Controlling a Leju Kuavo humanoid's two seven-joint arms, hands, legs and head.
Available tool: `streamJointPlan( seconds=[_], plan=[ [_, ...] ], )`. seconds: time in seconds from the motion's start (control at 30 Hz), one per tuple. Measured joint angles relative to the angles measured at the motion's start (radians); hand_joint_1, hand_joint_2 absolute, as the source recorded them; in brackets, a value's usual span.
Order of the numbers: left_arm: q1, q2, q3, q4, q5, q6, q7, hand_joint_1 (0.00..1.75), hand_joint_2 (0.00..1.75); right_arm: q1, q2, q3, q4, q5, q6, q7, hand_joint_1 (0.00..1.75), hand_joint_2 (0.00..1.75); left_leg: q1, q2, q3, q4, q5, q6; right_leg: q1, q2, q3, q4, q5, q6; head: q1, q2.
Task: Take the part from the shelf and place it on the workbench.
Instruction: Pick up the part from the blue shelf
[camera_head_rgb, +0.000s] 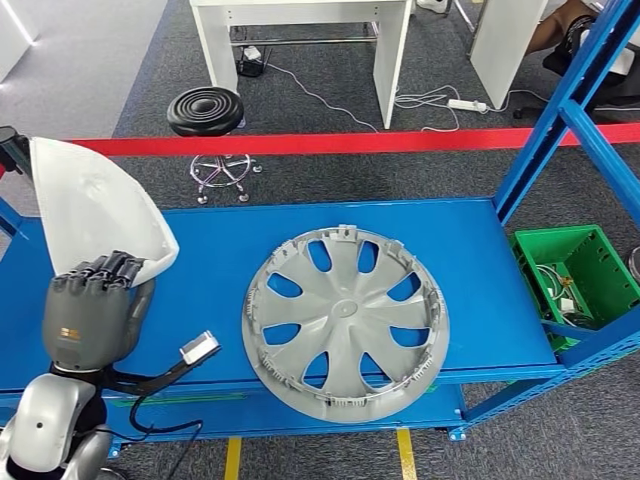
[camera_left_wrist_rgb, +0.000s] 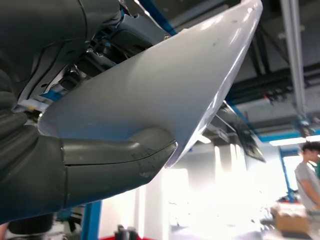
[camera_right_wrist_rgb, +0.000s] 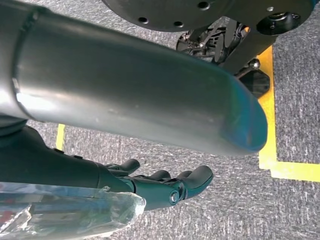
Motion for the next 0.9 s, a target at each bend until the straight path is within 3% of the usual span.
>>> streamJointPlan(
  seconds=[0.4, 0.9],
  plan=[
    [0.007, -0.040, -0.018, 0.000, -0.001, -0.019, -0.024, 1.75, 1.75, 0.000, 0.001, 0.007, 0.000, 0.000, 0.000, -0.002, 0.00, 0.00, 0.000, 0.000, 0.000, 0.000, 0.000, 0.000, 0.000, 0.000, 0.000, 0.000, 0.000, 0.000, 0.000, 0.000],
    [0.014, -0.044, -0.027, 0.000, -0.001, -0.010, -0.030, 1.75, 1.75, 0.000, 0.010, 0.008, 0.000, -0.001, 0.000, -0.002, 0.00, 0.00, -0.007, 0.000, 0.000, 0.001, 0.002, 0.005, -0.008, 0.000, 0.000, -0.002, 0.005, 0.008, 0.000, 0.000]
  ],
)
